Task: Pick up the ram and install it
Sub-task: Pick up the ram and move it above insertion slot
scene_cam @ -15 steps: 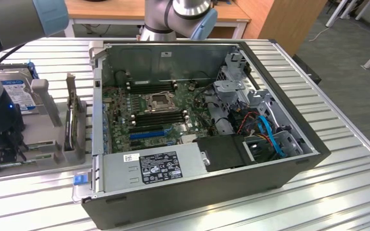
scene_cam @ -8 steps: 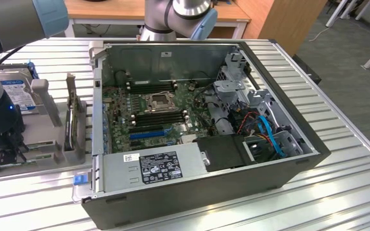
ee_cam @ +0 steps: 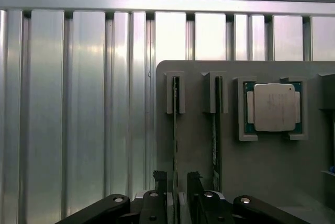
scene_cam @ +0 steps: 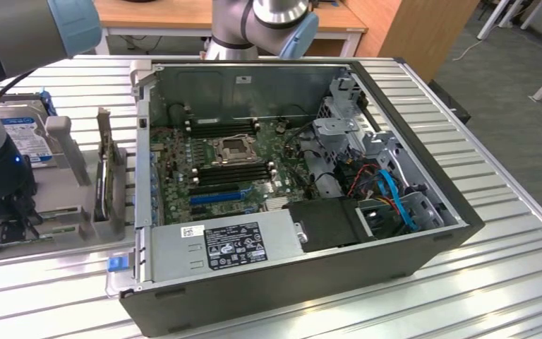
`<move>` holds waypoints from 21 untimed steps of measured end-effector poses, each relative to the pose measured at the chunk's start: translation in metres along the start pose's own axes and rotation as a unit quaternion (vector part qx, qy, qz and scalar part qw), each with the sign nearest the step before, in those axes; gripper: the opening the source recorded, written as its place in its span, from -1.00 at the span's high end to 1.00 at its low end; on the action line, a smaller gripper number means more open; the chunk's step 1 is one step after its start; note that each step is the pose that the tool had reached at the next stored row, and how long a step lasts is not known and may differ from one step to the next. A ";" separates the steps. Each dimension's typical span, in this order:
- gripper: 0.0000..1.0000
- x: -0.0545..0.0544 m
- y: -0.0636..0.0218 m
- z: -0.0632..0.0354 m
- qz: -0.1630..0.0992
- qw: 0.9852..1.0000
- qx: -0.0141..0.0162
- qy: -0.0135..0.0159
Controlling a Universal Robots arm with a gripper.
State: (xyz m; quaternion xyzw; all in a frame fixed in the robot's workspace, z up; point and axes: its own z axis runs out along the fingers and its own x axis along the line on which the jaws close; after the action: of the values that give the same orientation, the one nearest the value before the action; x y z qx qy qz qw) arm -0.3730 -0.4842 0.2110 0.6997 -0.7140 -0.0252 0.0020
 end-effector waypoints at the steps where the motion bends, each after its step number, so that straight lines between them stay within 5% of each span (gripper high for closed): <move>1: 0.40 0.000 0.0000 0.0006 0.000 1.000 0.000 0.000; 21: 0.40 0.000 -0.0043 0.0051 0.000 1.000 0.000 0.000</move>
State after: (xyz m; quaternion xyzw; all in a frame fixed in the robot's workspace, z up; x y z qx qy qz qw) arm -0.3689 -0.4841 0.2058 0.6997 -0.7140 -0.0251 0.0018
